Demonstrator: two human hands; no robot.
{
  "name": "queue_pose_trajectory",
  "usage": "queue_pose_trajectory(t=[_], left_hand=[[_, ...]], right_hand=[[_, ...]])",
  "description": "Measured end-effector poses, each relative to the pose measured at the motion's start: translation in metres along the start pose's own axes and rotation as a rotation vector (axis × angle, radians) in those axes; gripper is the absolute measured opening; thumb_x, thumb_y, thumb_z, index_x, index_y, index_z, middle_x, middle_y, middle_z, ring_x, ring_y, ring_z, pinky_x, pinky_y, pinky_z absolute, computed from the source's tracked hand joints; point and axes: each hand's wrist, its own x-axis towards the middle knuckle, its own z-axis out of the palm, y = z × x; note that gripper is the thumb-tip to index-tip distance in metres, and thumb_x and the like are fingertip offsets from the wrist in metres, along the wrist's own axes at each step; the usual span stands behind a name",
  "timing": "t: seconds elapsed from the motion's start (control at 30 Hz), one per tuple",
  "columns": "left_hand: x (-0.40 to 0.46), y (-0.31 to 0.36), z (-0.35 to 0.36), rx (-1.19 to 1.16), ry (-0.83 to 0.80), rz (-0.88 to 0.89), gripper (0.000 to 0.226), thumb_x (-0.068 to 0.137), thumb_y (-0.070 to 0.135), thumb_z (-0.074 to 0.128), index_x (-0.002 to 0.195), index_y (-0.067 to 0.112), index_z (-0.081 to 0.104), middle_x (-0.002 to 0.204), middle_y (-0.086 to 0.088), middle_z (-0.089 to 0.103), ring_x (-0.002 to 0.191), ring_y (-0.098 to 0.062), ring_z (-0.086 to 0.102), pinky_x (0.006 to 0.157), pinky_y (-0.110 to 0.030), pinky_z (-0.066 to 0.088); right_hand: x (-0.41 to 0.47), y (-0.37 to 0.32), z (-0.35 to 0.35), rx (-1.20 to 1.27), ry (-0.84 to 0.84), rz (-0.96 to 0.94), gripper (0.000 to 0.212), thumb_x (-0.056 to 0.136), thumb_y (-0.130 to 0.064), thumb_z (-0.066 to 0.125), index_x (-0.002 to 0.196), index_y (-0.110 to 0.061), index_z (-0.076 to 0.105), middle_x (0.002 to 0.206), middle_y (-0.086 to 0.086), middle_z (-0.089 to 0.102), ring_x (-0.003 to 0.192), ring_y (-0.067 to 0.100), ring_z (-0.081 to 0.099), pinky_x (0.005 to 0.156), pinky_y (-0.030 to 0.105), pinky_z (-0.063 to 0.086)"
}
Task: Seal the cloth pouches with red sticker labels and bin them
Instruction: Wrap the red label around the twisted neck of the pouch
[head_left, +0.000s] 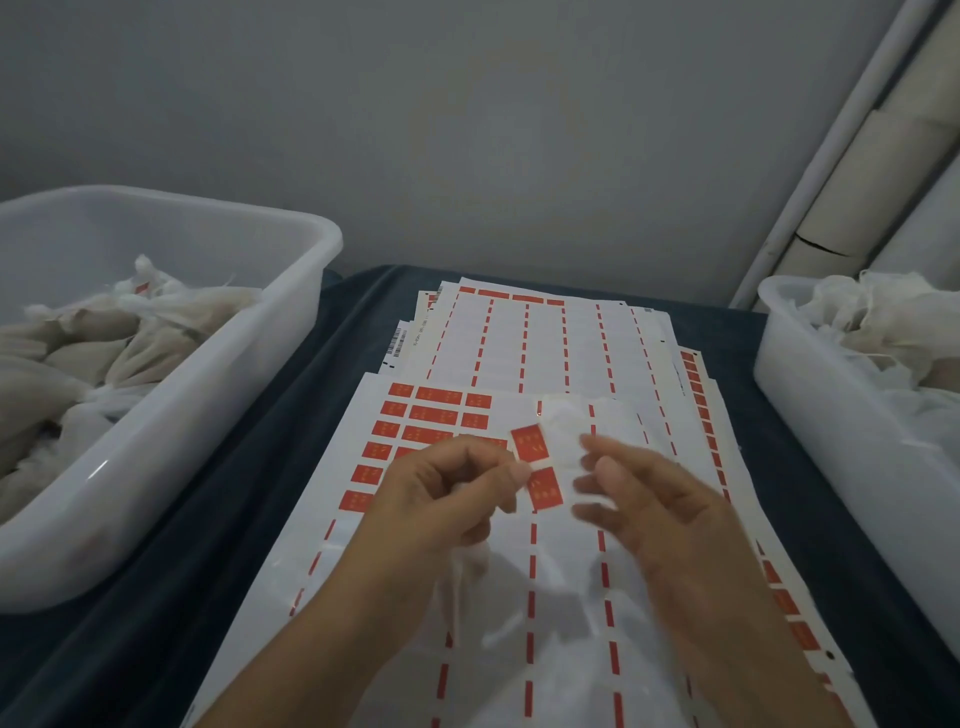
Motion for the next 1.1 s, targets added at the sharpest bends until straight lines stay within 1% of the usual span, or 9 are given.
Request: queue_pose_trajectory(t=[0.1, 0.27, 0.5, 0.63, 0.73, 0.8, 0.9, 1.03, 1.1], left_hand=[[-0.001, -0.001, 0.003, 0.036, -0.021, 0.027, 0.028, 0.046, 0.05, 0.065, 0.06, 0.027, 0.07, 0.059, 0.008, 0.063, 0.052, 0.0, 0.053, 0.052, -0.008, 0.043], [-0.001, -0.003, 0.005, 0.133, -0.016, 0.078, 0.02, 0.052, 0.047, 0.063, 0.063, 0.032, 0.069, 0.059, 0.013, 0.063, 0.059, 0.003, 0.057, 0.052, -0.005, 0.043], [0.0, -0.007, 0.008, 0.352, 0.122, 0.187, 0.006, 0.054, 0.046, 0.063, 0.055, 0.04, 0.065, 0.063, 0.02, 0.065, 0.07, 0.0, 0.06, 0.052, 0.0, 0.041], [-0.001, -0.007, 0.007, 0.558, 0.225, 0.45, 0.037, 0.057, 0.062, 0.064, 0.087, 0.044, 0.051, 0.083, 0.033, 0.056, 0.083, 0.008, 0.054, 0.06, 0.003, 0.041], [-0.001, -0.01, 0.006, 0.779, 0.206, 0.746, 0.027, 0.071, 0.047, 0.056, 0.096, 0.036, 0.054, 0.09, 0.022, 0.048, 0.089, 0.005, 0.05, 0.068, 0.008, 0.035], [-0.001, -0.014, 0.006, 0.82, 0.194, 0.797, 0.026, 0.073, 0.041, 0.055, 0.098, 0.039, 0.062, 0.094, 0.007, 0.053, 0.091, -0.002, 0.048, 0.072, 0.008, 0.036], [-0.002, -0.016, 0.005, 0.811, 0.201, 0.812, 0.026, 0.073, 0.038, 0.056, 0.098, 0.033, 0.059, 0.085, -0.003, 0.061, 0.086, -0.012, 0.051, 0.07, 0.001, 0.041], [0.0, -0.016, 0.007, 0.802, 0.208, 0.856, 0.022, 0.072, 0.038, 0.056, 0.094, 0.033, 0.058, 0.078, 0.014, 0.047, 0.078, -0.007, 0.046, 0.062, -0.002, 0.044], [-0.002, -0.014, 0.007, 0.691, 0.197, 0.744, 0.022, 0.069, 0.046, 0.062, 0.09, 0.039, 0.062, 0.073, 0.022, 0.047, 0.078, -0.005, 0.046, 0.059, -0.002, 0.044]], right_hand=[[-0.001, 0.004, 0.007, 0.03, -0.139, 0.086, 0.033, 0.055, -0.046, 0.062, 0.078, -0.025, 0.073, 0.079, -0.011, 0.073, 0.074, 0.006, 0.069, 0.056, 0.009, 0.049], [0.002, 0.008, 0.004, 0.093, -0.144, 0.101, 0.019, 0.058, -0.036, 0.064, 0.067, -0.022, 0.074, 0.071, -0.003, 0.073, 0.069, 0.011, 0.069, 0.055, 0.012, 0.051], [-0.001, 0.006, 0.003, -0.073, -0.035, -0.004, 0.026, 0.057, -0.045, 0.058, 0.069, -0.026, 0.069, 0.07, -0.018, 0.07, 0.073, -0.003, 0.062, 0.059, -0.001, 0.044], [-0.003, 0.006, 0.007, -0.086, -0.024, -0.004, 0.029, 0.06, -0.046, 0.055, 0.073, -0.025, 0.069, 0.071, -0.019, 0.07, 0.076, -0.006, 0.061, 0.061, -0.003, 0.043], [-0.004, 0.005, 0.008, -0.101, -0.024, -0.015, 0.028, 0.06, -0.045, 0.054, 0.071, -0.024, 0.068, 0.068, -0.019, 0.069, 0.074, -0.007, 0.06, 0.059, -0.005, 0.039], [-0.004, 0.005, 0.007, -0.147, -0.018, -0.045, 0.027, 0.061, -0.045, 0.053, 0.071, -0.024, 0.067, 0.068, -0.022, 0.067, 0.076, -0.009, 0.059, 0.06, -0.006, 0.037], [-0.004, 0.006, 0.007, -0.284, 0.025, -0.187, 0.018, 0.065, -0.047, 0.053, 0.069, -0.032, 0.063, 0.066, -0.028, 0.065, 0.084, -0.015, 0.055, 0.065, -0.007, 0.037], [-0.004, 0.012, 0.005, -0.663, 0.188, -0.556, 0.008, 0.075, -0.033, 0.064, 0.076, -0.025, 0.066, 0.083, -0.02, 0.063, 0.094, -0.016, 0.05, 0.068, -0.004, 0.041], [-0.005, 0.01, 0.003, -0.626, 0.228, -0.592, 0.009, 0.072, -0.034, 0.064, 0.08, -0.03, 0.062, 0.084, -0.021, 0.065, 0.092, -0.015, 0.052, 0.067, -0.003, 0.042]])
